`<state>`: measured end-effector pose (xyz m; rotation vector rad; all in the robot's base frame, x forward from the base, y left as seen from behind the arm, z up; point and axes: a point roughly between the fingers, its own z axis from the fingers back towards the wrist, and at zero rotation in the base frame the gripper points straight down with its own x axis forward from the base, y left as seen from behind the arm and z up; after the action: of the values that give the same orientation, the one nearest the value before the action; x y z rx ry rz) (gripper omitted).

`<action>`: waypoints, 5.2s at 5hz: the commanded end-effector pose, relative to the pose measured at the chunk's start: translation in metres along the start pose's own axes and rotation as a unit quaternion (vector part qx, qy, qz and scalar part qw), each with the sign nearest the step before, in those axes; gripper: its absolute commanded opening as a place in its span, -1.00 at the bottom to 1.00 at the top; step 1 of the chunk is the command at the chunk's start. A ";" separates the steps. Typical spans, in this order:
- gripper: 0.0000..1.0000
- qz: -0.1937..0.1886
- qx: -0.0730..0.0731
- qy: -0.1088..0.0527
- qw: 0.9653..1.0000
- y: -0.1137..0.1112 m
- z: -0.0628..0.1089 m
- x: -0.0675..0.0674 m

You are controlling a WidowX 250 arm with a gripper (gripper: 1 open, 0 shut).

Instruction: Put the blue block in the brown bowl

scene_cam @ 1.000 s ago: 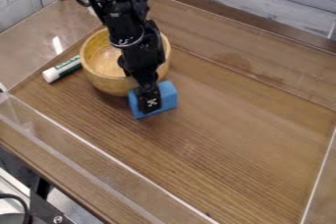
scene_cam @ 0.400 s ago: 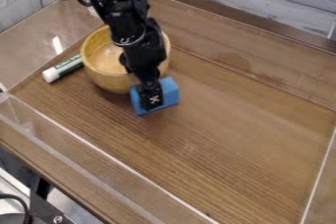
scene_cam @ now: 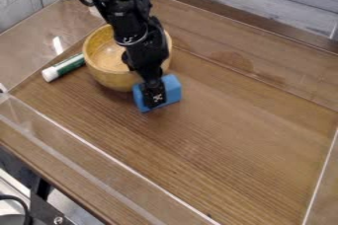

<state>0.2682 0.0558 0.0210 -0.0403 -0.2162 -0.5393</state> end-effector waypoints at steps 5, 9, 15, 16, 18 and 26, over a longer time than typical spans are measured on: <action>-1.00 0.013 -0.029 0.022 0.999 -0.009 -0.025 -0.004; -1.00 0.026 -0.031 0.022 0.999 -0.009 -0.026 -0.003; 1.00 0.051 -0.085 0.036 0.994 -0.010 0.008 0.000; 1.00 0.057 -0.093 0.038 0.993 -0.008 0.016 0.001; -1.00 0.062 -0.101 0.037 0.992 -0.005 0.024 0.003; 1.00 0.046 -0.102 0.026 0.993 0.030 0.026 0.009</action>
<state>0.2792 0.0714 0.0385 -0.2656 -0.0680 -0.4718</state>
